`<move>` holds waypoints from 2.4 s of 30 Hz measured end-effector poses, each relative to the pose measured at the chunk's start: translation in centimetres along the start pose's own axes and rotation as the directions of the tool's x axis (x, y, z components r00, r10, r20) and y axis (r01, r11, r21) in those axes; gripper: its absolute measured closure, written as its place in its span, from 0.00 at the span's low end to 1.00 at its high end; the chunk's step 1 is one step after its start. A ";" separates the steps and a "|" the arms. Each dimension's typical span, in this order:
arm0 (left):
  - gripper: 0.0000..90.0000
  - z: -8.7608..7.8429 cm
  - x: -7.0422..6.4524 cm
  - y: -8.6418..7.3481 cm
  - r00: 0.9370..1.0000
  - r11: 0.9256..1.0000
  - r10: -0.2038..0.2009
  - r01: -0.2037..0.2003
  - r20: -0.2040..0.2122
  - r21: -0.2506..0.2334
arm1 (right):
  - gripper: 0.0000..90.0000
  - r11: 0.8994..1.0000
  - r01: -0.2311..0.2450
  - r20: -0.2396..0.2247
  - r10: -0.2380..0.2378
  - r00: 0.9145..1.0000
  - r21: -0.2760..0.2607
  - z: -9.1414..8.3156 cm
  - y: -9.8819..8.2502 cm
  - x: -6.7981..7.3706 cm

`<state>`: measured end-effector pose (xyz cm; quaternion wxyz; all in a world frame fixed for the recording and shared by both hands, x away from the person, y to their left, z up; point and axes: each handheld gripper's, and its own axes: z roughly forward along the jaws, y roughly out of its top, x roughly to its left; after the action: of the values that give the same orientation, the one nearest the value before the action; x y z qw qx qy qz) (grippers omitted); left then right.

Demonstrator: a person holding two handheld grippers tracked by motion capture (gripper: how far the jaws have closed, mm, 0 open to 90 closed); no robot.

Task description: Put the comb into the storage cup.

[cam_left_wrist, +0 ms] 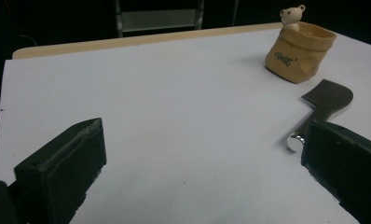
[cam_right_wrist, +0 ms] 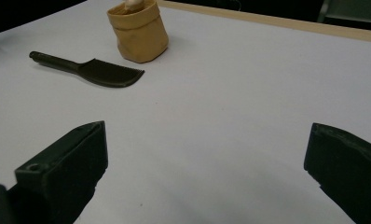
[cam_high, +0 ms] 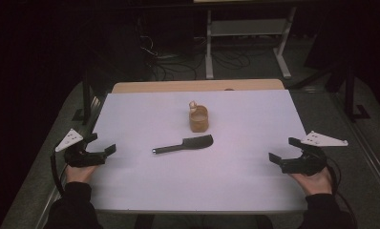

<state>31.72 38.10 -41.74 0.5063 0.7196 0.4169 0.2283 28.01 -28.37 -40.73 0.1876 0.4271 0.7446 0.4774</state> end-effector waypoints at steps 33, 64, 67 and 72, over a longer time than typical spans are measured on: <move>0.00 1.8 -2.3 4.9 0.978 0.982 0.159 -0.170 0.133 0.082 | 0.00 1.000 0.000 0.006 0.000 1.000 0.020 0.1 -0.4 0.0; 0.00 4.5 -4.7 8.5 0.939 0.949 0.241 -0.280 0.244 0.142 | 0.00 0.999 0.006 -0.002 -0.006 1.000 0.032 0.3 -0.5 0.1; 0.00 4.7 -4.8 8.6 0.935 0.946 0.246 -0.289 0.253 0.149 | 0.00 0.999 0.006 -0.002 -0.006 1.000 0.035 0.2 -0.5 0.1; 0.00 5.3 -5.2 8.5 0.928 0.938 0.253 -0.305 0.273 0.166 | 0.00 0.999 0.008 -0.001 -0.008 1.000 0.036 0.2 -0.5 0.2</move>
<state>36.01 29.71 -35.48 0.4394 0.8428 0.2648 0.1626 27.84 -28.20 -41.24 0.1813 0.4270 0.7550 0.4633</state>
